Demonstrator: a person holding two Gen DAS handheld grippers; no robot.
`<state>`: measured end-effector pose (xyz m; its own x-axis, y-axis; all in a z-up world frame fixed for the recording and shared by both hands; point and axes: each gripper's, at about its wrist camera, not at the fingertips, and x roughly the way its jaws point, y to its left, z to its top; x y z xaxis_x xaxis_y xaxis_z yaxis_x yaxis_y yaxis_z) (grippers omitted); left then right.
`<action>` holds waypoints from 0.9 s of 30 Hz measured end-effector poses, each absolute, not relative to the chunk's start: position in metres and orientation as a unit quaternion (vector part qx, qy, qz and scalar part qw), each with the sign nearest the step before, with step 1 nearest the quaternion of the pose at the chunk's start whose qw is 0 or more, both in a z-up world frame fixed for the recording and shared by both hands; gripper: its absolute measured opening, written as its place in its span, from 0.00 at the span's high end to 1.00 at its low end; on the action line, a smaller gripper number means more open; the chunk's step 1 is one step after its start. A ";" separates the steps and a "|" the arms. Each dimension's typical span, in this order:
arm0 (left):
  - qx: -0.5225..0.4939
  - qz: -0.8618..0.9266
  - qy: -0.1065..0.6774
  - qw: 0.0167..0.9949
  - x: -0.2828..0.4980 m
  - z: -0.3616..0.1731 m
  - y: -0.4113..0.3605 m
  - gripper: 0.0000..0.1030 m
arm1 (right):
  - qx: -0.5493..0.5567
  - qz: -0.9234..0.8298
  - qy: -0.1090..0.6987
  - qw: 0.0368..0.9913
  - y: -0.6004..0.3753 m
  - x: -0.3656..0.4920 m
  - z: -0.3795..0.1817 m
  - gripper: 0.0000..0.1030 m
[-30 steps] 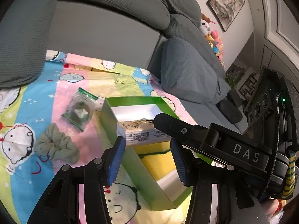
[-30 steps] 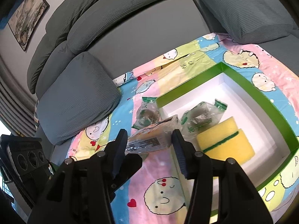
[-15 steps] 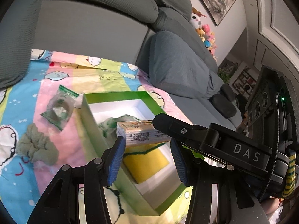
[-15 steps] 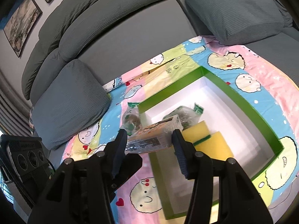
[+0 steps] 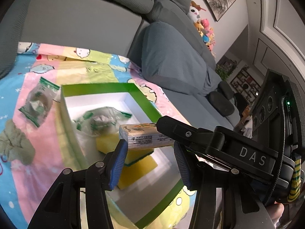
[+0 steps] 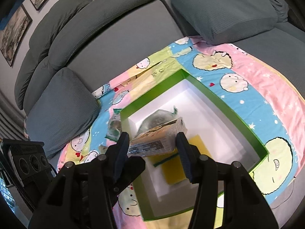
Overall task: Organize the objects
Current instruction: 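Carry the carton with the right tool over the green-rimmed box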
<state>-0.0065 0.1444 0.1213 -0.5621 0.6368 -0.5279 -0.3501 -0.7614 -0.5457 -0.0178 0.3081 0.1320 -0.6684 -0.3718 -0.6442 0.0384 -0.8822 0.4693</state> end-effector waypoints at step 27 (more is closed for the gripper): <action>-0.412 0.821 -0.220 0.328 -0.009 0.097 0.184 0.50 | 0.418 -0.881 -0.216 0.052 0.350 -0.021 0.112 0.48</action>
